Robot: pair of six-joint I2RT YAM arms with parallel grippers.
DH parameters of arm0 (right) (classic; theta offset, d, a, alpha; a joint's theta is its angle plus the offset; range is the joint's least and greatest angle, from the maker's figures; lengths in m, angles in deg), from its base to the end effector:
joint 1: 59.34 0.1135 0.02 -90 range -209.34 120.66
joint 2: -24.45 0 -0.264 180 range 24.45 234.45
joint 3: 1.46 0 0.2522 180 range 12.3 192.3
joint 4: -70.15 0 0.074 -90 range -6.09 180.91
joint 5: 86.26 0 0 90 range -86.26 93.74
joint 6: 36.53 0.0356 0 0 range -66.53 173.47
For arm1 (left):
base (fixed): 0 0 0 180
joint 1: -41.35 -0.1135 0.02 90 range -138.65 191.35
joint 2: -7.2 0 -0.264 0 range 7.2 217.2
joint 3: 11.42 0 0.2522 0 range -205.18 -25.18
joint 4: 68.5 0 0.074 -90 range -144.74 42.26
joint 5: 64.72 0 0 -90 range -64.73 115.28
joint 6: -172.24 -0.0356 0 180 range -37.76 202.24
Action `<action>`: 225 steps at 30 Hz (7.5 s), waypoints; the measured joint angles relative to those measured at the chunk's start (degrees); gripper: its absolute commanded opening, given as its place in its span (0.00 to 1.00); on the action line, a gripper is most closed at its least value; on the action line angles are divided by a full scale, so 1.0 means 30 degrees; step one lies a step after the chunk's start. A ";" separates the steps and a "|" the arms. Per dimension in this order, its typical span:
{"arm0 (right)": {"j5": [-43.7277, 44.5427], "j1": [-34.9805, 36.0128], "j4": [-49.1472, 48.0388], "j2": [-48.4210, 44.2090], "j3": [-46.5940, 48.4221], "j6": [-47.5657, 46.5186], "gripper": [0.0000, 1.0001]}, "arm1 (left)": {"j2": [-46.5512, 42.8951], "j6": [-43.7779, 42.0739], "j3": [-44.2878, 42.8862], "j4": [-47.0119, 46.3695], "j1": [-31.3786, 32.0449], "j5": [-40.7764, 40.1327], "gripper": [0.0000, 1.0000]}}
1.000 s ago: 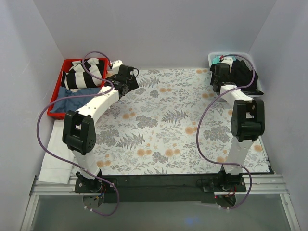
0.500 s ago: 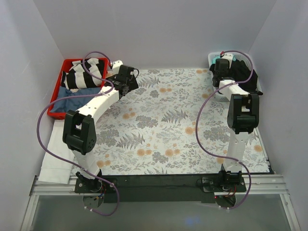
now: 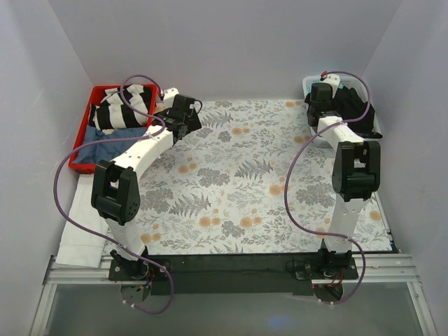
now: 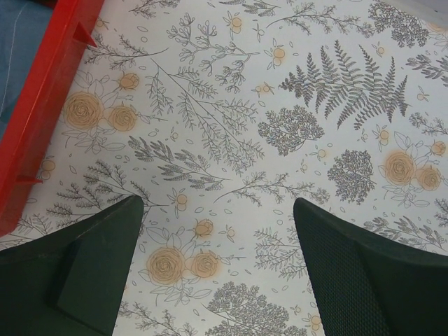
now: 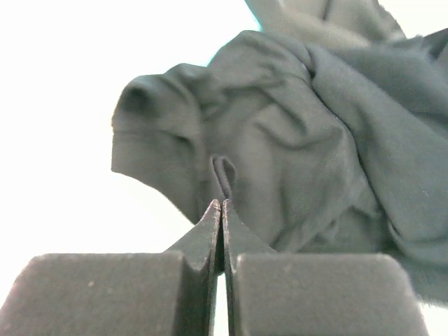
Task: Fold and stack the t-shirts
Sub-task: Grab crumpled tshirt from bin with the right arm, then move the tshirt to the center of the board, then flatten out the tshirt
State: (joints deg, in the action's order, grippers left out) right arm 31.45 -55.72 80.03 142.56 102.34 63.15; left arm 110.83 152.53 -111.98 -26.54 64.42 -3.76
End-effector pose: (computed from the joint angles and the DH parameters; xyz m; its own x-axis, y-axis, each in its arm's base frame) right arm 0.4851 0.0141 0.2408 -0.3413 0.1276 -0.9312 0.4310 0.9017 -0.0344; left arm 0.3825 -0.1441 0.2822 -0.2449 -0.7903 -0.5617 -0.6037 0.5776 -0.5495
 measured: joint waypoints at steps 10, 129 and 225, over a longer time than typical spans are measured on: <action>0.2331 0.4065 0.0240 -0.5391 0.0313 -0.0444 0.01 | 0.0000 0.0444 0.0000 0.0044 0.0000 0.0525 0.90; -0.0117 1.3296 0.2237 -1.9766 -1.4673 0.5435 0.01 | -0.8269 0.8961 1.0477 -0.6054 0.4641 1.1832 0.74; 0.0503 0.4444 0.7089 -1.8433 -1.5067 0.5421 0.57 | 0.5479 0.8189 0.1829 -0.5872 1.2138 0.4947 0.00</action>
State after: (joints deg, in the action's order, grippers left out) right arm 32.96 -42.39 101.30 87.26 57.14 79.41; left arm 127.27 177.09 -106.50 -44.15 100.83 11.08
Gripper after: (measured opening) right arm 0.569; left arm 0.010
